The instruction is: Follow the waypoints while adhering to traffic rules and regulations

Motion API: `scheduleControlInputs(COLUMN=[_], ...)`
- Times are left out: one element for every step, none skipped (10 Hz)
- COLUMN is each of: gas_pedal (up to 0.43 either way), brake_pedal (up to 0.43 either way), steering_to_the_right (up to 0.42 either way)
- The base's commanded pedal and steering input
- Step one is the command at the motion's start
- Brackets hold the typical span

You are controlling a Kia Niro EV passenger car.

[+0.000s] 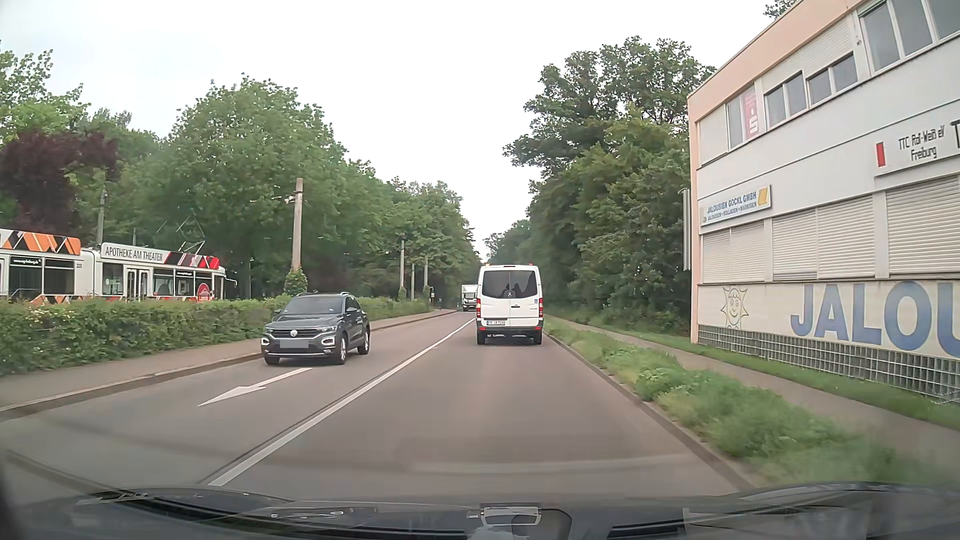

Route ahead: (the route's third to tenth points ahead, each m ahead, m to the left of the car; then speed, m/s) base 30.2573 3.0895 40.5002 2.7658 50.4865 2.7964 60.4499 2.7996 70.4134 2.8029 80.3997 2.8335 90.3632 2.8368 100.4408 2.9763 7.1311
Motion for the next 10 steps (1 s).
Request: scheduleControlInputs(gas_pedal=[0.110,0.110,0.110,0.110,0.098,0.039,0.000,0.000,0.000,0.000], brake_pedal=[0.000,0.000,0.000,0.000,0.000,0.000,0.000,0.000,0.000,0.000], steering_to_the_right=[-0.001,0.000,0.000,0.000,0.002,0.004,0.004,0.004,0.004,0.005])
